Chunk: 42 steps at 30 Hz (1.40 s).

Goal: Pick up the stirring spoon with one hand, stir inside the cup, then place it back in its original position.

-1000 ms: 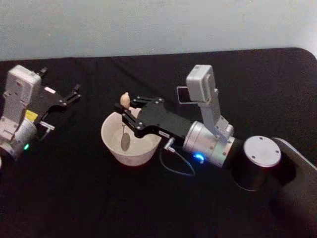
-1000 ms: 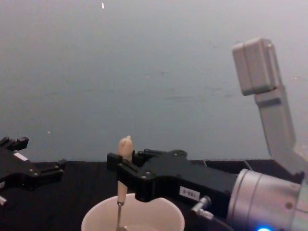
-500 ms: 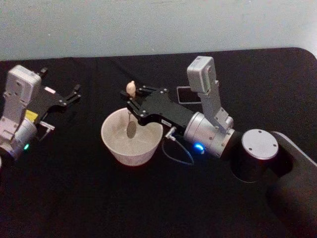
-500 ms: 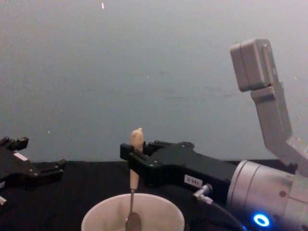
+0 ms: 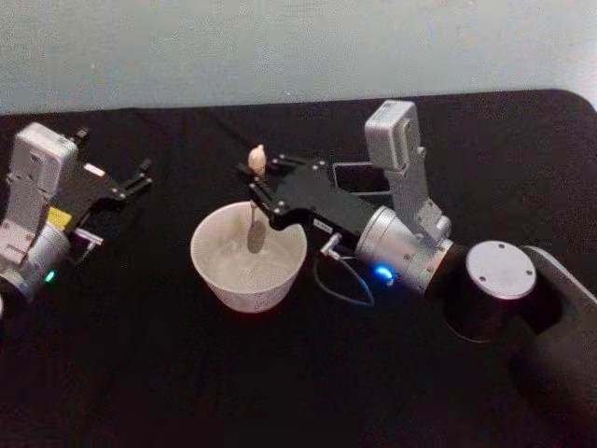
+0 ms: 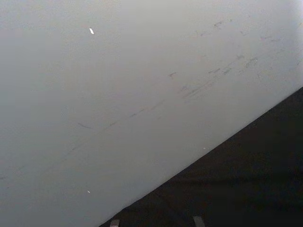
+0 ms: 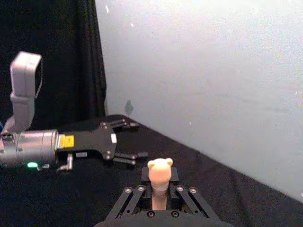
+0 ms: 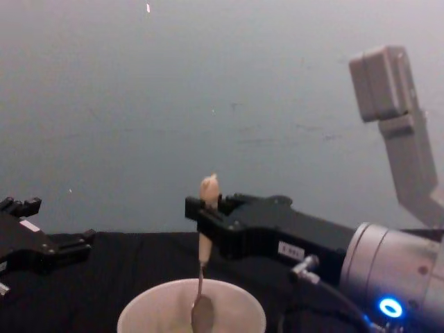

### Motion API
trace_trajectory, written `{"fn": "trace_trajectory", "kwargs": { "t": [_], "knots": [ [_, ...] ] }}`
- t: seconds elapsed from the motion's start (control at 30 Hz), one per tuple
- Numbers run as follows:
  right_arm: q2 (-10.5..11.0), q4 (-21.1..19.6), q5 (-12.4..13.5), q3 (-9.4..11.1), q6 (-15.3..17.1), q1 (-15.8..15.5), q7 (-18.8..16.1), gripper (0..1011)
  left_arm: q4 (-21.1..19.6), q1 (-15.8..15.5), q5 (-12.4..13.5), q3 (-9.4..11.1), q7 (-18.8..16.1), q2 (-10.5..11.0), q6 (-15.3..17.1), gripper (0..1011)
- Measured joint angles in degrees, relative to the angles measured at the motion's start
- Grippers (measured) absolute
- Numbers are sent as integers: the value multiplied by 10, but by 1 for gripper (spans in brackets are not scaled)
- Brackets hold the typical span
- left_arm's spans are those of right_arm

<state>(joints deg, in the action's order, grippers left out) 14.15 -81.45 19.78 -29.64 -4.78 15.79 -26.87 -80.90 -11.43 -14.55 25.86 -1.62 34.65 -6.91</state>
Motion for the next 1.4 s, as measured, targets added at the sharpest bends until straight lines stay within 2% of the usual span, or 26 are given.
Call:
{"fn": "trace_trajectory", "kwargs": {
  "t": [0.3, 0.53, 0.73, 1.07, 1.4],
  "knots": [
    [12, -57, 6, 16, 2, -9, 8, 214, 0, 0, 0, 0, 0, 0, 0, 1001],
    [20, -112, 6, 39, 6, -17, 37, 214, 0, 0, 0, 0, 0, 0, 0, 1001],
    [28, -138, -5, 65, 17, -25, 67, 214, 0, 0, 0, 0, 0, 0, 0, 1001],
    [46, -173, -13, 100, 35, -51, 86, 214, 0, 0, 0, 0, 0, 0, 0, 1001],
    [56, -194, -17, 117, 52, -77, 93, 213, 0, 0, 0, 0, 0, 0, 0, 1001]
  ]
}}
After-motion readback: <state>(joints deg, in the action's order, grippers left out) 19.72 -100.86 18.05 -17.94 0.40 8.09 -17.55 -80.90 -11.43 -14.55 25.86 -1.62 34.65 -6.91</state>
